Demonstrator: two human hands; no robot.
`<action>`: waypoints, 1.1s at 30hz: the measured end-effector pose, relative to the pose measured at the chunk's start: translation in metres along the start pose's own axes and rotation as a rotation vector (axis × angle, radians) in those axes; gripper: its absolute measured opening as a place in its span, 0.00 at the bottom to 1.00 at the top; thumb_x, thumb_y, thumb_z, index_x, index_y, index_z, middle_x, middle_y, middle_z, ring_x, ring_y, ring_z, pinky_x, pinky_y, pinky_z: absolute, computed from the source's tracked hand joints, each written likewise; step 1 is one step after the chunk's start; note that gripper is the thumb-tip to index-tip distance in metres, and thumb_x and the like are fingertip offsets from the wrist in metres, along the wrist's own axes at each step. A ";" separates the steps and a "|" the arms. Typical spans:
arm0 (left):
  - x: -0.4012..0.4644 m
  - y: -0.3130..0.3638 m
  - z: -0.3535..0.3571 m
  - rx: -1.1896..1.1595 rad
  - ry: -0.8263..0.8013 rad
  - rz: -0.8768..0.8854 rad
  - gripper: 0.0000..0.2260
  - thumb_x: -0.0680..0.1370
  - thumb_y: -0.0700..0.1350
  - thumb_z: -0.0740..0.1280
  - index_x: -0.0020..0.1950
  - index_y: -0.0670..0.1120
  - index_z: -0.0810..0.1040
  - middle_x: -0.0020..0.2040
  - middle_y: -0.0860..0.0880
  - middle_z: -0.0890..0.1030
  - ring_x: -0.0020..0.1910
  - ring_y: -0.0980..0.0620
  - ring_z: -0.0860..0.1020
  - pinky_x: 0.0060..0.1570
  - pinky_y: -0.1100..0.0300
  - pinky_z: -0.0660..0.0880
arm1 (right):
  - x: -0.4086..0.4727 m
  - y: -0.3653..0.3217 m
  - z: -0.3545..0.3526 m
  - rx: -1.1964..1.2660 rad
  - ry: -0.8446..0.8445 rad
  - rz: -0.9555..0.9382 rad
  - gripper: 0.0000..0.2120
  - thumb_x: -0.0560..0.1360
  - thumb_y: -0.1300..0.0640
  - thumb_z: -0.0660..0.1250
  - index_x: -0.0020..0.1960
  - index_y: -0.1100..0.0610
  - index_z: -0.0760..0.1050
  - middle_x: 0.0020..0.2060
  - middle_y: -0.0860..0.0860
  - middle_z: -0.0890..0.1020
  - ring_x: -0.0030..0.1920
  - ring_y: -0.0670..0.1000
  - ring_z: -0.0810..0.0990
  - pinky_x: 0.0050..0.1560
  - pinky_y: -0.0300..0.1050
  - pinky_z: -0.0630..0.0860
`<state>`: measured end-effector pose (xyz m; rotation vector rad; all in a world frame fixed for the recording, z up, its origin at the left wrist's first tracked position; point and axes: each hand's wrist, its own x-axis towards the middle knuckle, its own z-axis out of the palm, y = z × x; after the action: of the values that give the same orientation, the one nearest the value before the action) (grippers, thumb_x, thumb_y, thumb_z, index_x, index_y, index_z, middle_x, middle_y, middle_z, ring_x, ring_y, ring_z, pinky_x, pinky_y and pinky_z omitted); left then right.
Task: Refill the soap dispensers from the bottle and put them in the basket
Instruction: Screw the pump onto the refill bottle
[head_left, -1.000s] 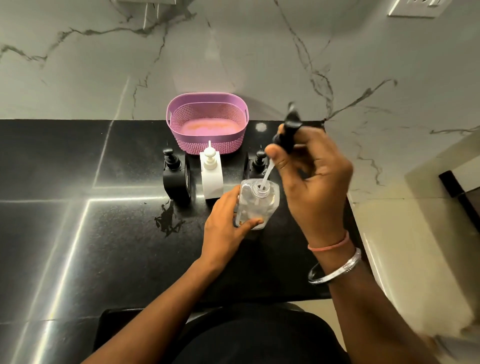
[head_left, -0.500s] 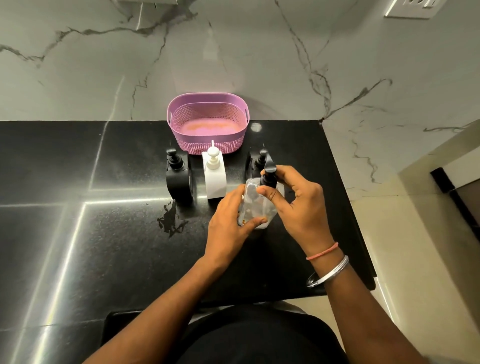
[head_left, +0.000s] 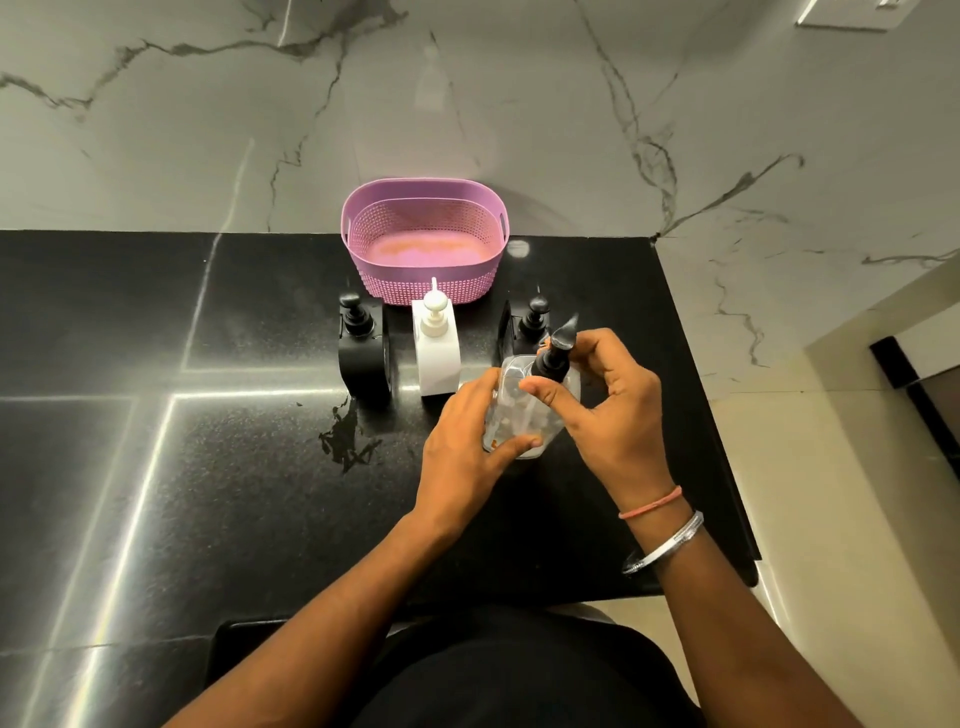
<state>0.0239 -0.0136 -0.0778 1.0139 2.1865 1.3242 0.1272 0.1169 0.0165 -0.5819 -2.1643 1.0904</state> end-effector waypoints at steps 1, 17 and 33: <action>0.000 0.000 0.000 0.001 -0.001 0.002 0.34 0.76 0.61 0.76 0.79 0.60 0.67 0.67 0.61 0.75 0.68 0.56 0.76 0.63 0.48 0.80 | 0.001 -0.001 0.001 -0.013 0.009 0.000 0.21 0.72 0.51 0.81 0.58 0.58 0.78 0.52 0.47 0.85 0.55 0.46 0.85 0.54 0.44 0.84; 0.001 -0.002 -0.001 0.010 -0.003 -0.003 0.36 0.75 0.62 0.76 0.80 0.58 0.67 0.69 0.61 0.75 0.69 0.57 0.75 0.63 0.49 0.80 | -0.006 0.007 0.010 -0.004 0.013 0.046 0.24 0.72 0.46 0.80 0.60 0.54 0.74 0.53 0.44 0.84 0.53 0.46 0.85 0.50 0.48 0.85; 0.000 0.000 -0.004 -0.011 -0.014 -0.014 0.36 0.74 0.60 0.77 0.79 0.60 0.67 0.68 0.62 0.74 0.68 0.58 0.75 0.63 0.48 0.80 | -0.014 0.013 0.013 0.138 -0.002 0.005 0.20 0.78 0.53 0.76 0.67 0.49 0.74 0.59 0.50 0.83 0.59 0.53 0.84 0.57 0.50 0.83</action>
<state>0.0217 -0.0160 -0.0756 0.9989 2.1693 1.3177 0.1290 0.1089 -0.0049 -0.5244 -2.0708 1.2321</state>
